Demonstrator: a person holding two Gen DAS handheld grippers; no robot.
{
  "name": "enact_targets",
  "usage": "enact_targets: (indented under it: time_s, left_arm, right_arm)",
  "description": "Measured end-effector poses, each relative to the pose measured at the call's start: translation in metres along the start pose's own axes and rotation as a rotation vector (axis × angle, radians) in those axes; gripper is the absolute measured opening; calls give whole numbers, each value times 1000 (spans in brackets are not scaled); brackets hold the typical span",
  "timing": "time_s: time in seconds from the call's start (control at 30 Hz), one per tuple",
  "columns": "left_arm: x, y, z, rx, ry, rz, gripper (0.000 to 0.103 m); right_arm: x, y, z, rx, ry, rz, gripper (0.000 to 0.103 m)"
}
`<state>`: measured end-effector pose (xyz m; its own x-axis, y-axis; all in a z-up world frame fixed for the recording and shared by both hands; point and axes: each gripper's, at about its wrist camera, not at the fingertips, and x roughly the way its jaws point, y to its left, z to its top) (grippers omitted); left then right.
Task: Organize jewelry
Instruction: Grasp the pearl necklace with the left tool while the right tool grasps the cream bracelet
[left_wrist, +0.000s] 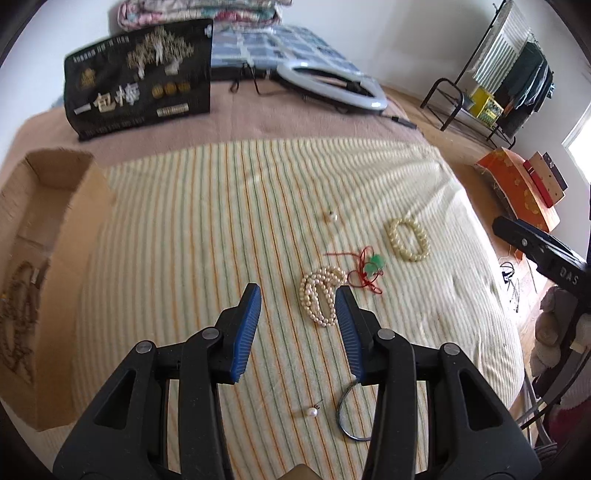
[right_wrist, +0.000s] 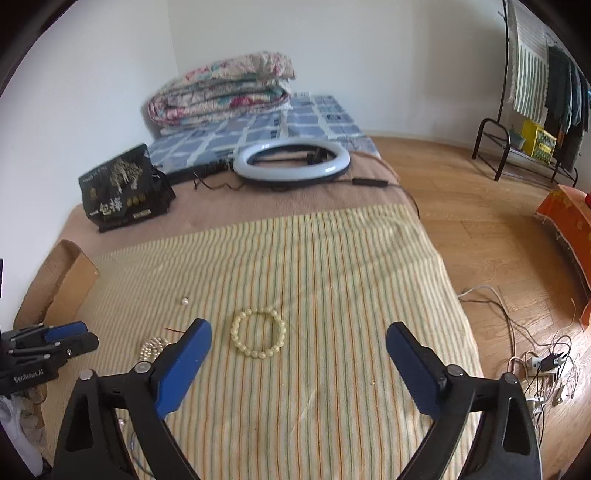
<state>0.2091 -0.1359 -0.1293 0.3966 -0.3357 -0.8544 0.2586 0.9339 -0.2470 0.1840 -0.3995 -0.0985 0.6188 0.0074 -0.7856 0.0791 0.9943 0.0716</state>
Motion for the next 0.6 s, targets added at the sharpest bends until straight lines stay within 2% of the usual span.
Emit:
enact_targets:
  time_s: [0.13, 0.37, 0.6]
  left_arm:
    - [27, -2, -1, 9, 53, -3, 42]
    - [59, 5, 3, -6, 112, 1, 42]
    - [65, 7, 6, 1, 109, -8, 42]
  right_arm:
    - [33, -4, 3, 35, 73, 5, 81]
    - [75, -9, 2, 71, 174, 65, 69]
    - [102, 1, 1, 38, 235, 36, 62]
